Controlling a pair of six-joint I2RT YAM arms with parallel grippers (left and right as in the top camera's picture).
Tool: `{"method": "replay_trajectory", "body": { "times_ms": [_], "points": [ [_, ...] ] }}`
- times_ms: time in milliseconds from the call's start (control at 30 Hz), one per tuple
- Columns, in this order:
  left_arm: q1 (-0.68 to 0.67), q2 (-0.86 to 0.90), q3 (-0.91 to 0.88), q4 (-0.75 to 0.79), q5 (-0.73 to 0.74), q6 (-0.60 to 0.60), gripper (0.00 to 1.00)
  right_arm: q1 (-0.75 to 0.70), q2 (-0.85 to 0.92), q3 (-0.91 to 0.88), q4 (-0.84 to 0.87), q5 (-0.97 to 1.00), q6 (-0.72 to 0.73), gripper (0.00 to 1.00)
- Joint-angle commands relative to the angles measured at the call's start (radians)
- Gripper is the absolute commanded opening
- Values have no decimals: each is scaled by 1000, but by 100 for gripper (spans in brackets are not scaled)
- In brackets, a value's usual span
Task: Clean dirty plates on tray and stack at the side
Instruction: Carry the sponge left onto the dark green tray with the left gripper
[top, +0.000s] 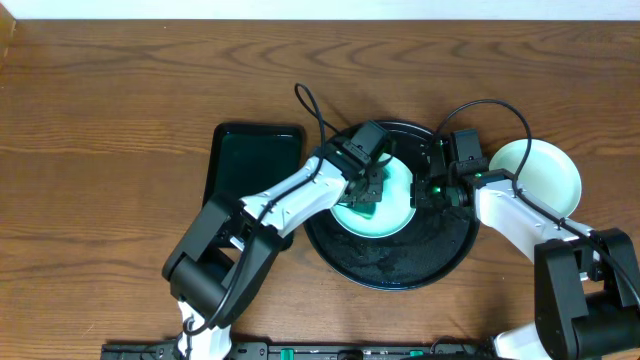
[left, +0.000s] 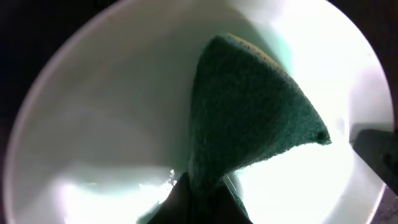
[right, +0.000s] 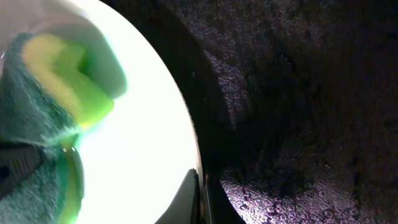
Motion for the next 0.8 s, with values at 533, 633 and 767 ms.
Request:
{"method": "replay_trajectory", "body": {
  "times_ms": [533,633,767],
  "points": [
    [101,-297,-12,-150,-119,146,8,10,5,-6,2,-16,-21,1],
    [151,-304,-12,-203,-127,175,8,10,5,-6,2,-16,-21,1],
    [244,-303,-12,-288,-127,192,8,10,5,-6,1,-16,-21,1]
  ]
}}
